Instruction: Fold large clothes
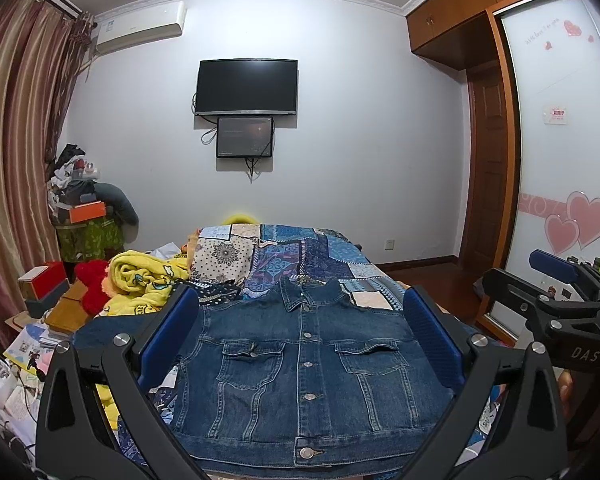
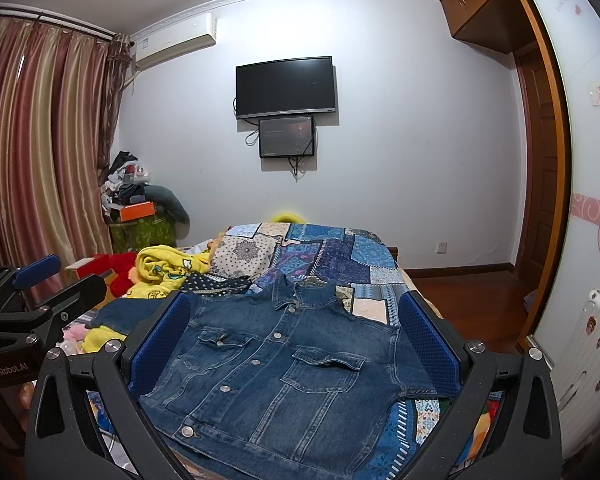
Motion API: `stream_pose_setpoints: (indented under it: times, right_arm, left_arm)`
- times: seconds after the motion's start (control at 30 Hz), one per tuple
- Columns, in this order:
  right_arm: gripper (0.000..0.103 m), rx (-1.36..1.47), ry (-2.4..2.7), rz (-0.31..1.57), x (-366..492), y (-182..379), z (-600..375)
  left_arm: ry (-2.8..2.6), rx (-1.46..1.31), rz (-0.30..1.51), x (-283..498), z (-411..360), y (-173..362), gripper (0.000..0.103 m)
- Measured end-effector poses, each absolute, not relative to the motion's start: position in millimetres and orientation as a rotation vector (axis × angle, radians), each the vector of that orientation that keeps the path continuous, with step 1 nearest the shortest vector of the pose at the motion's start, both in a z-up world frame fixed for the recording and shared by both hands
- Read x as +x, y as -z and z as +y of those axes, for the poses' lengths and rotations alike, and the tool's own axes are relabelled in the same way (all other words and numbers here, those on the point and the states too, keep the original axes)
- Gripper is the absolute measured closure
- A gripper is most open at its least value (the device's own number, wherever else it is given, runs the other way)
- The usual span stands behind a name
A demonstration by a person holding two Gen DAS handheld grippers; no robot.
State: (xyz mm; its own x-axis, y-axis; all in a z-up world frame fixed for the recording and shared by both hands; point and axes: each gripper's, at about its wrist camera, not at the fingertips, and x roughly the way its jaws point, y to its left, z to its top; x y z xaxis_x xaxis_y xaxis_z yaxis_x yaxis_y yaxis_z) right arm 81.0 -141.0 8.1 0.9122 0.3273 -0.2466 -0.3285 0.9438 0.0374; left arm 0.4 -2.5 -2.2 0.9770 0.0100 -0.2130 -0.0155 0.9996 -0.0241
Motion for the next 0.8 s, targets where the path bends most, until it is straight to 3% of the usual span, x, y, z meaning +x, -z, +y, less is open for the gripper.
stream_pose_setpoints:
  times: [0.8]
  right_arm:
    - [0.0,-0.003,-0.336,0.256,80.5,-8.3,-142.0]
  left_arm:
    - [-0.01,-0.03,0.219,1.5,-0.9,5.8,0.0]
